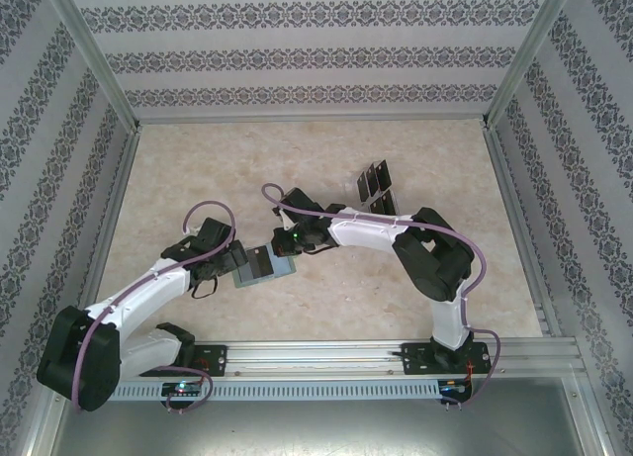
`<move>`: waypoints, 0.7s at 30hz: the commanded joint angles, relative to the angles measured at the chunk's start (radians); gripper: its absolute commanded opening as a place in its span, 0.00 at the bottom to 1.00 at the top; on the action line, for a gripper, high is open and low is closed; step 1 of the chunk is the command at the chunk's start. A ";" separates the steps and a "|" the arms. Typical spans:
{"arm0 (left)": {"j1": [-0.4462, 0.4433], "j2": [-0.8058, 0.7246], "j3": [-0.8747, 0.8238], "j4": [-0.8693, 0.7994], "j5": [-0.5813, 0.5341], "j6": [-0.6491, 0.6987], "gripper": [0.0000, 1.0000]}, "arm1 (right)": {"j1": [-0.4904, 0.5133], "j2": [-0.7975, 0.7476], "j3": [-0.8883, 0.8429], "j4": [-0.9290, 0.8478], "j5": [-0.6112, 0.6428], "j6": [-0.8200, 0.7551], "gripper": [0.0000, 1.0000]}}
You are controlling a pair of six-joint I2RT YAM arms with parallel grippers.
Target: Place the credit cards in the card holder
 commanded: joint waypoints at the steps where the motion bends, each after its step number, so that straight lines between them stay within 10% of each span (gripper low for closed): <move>1: 0.009 -0.009 -0.029 -0.049 -0.014 -0.019 1.00 | 0.014 0.032 0.039 -0.058 0.022 -0.036 0.00; 21: 0.007 0.002 -0.081 -0.012 -0.019 -0.031 0.93 | 0.055 0.127 0.130 -0.146 0.044 -0.077 0.00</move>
